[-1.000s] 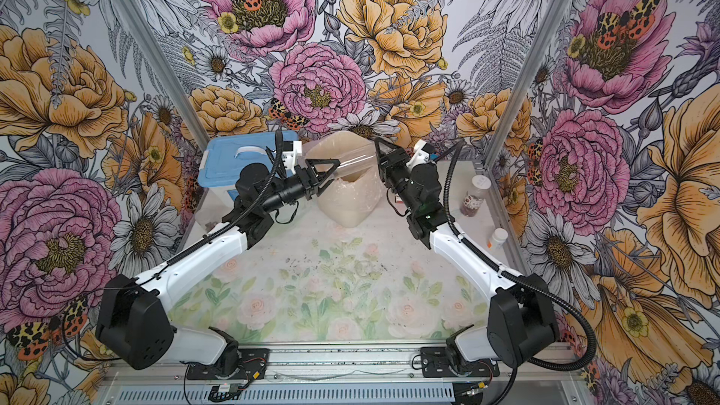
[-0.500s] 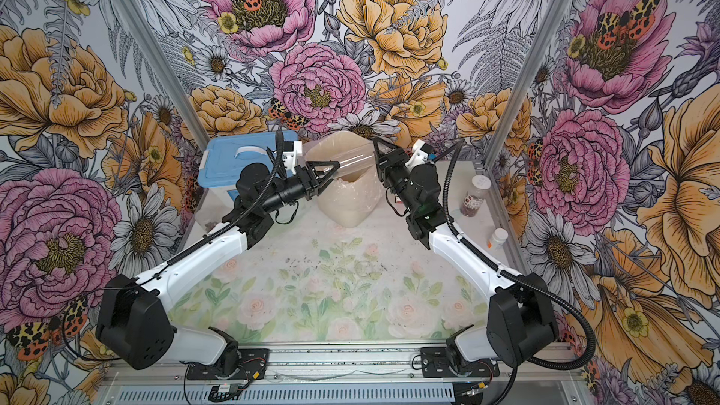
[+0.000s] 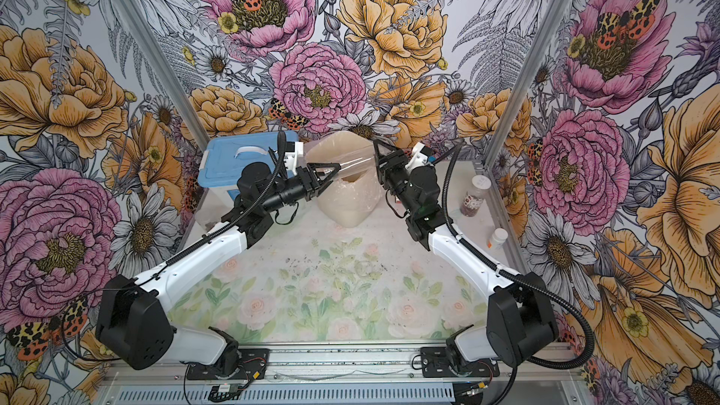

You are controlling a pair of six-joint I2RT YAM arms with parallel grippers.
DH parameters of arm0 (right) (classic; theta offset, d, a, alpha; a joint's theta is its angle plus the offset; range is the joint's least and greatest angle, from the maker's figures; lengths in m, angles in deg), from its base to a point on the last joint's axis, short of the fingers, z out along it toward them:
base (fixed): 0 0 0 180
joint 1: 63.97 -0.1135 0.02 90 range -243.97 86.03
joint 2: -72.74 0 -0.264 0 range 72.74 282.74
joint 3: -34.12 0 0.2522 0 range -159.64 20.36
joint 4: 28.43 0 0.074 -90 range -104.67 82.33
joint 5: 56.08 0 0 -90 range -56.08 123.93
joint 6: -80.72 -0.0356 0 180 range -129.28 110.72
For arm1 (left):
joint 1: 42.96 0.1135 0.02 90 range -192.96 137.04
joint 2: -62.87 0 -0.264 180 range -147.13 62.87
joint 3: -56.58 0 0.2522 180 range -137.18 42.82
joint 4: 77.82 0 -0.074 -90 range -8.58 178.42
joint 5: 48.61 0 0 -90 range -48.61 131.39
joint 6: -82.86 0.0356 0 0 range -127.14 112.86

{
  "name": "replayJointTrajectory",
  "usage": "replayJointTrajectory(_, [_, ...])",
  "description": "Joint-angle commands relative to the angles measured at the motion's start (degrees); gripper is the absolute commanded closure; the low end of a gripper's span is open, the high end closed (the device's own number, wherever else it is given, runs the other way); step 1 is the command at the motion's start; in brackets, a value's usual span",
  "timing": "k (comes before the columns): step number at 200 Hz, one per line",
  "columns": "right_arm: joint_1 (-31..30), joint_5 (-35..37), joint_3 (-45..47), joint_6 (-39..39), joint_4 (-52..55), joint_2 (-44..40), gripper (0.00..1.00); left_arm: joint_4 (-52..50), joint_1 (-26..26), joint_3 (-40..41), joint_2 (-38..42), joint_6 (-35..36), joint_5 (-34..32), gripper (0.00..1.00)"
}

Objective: Empty the moldy dried flower tea in the jars
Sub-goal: Place the jar at the center of the board.

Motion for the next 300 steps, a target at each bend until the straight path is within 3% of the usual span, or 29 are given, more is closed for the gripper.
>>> replayJointTrajectory(1, [-0.17,0.01,0.54,1.24,-1.59,0.24,0.27,-3.35,-0.32,-1.69,1.51,4.47,0.18,0.59])
replayJointTrajectory(18, [-0.08,0.49,0.94,1.32,-1.67,0.07,0.18,-4.45,-0.38,-2.10,1.99,5.41,0.07,0.60])
replayJointTrajectory(65, [-0.01,2.69,1.60,6.27,0.48,-2.06,0.07,-12.26,-0.36,-4.43,4.36,12.34,0.01,0.61])
replayJointTrajectory(112, [0.51,9.68,3.70,16.84,10.66,-8.65,0.03,-30.62,-1.93,-10.51,7.83,26.92,-2.63,0.61])
replayJointTrajectory(168, [2.98,13.43,9.35,22.19,17.13,-14.54,0.02,-44.75,-5.31,-12.90,11.63,39.62,-5.17,0.61])
replayJointTrajectory(234, [6.74,13.04,10.01,34.91,31.84,-20.96,0.01,-64.38,-11.54,-16.92,9.05,50.90,-19.58,0.62])
replayJointTrajectory(266, [7.94,9.34,12.00,35.12,32.72,-22.24,0.01,-72.26,-16.60,-21.40,3.09,54.30,-28.35,0.62])
replayJointTrajectory(300, [8.75,6.39,13.86,35.59,33.85,-22.35,0.01,-79.17,-19.77,-26.74,-5.01,56.55,-33.49,0.62])
